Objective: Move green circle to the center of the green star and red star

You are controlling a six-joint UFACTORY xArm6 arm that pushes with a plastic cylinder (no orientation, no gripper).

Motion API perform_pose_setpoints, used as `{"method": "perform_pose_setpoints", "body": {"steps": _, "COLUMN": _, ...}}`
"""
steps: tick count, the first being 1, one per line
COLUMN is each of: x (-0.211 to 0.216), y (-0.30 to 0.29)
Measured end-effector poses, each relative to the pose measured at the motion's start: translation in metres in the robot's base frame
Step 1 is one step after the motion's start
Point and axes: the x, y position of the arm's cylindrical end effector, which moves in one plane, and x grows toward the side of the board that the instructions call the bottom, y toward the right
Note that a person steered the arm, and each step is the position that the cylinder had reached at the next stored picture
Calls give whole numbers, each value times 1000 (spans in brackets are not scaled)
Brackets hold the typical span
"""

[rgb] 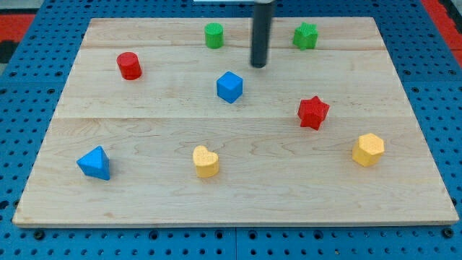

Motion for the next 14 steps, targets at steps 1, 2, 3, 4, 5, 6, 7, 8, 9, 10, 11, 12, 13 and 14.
{"method": "perform_pose_setpoints", "body": {"steps": 1, "x": -12, "y": -91}}
{"method": "perform_pose_setpoints", "body": {"steps": 2, "x": -69, "y": -136}}
{"method": "perform_pose_setpoints", "body": {"steps": 3, "x": -119, "y": -100}}
{"method": "perform_pose_setpoints", "body": {"steps": 4, "x": -102, "y": -24}}
{"method": "perform_pose_setpoints", "body": {"steps": 5, "x": -42, "y": 7}}
{"method": "perform_pose_setpoints", "body": {"steps": 6, "x": -19, "y": 31}}
{"method": "perform_pose_setpoints", "body": {"steps": 7, "x": -5, "y": -37}}
{"method": "perform_pose_setpoints", "body": {"steps": 8, "x": 9, "y": 21}}
{"method": "perform_pose_setpoints", "body": {"steps": 9, "x": 8, "y": 87}}
{"method": "perform_pose_setpoints", "body": {"steps": 10, "x": 23, "y": 73}}
{"method": "perform_pose_setpoints", "body": {"steps": 11, "x": 56, "y": 88}}
{"method": "perform_pose_setpoints", "body": {"steps": 12, "x": 55, "y": 149}}
{"method": "perform_pose_setpoints", "body": {"steps": 13, "x": 82, "y": 220}}
{"method": "perform_pose_setpoints", "body": {"steps": 14, "x": 141, "y": 249}}
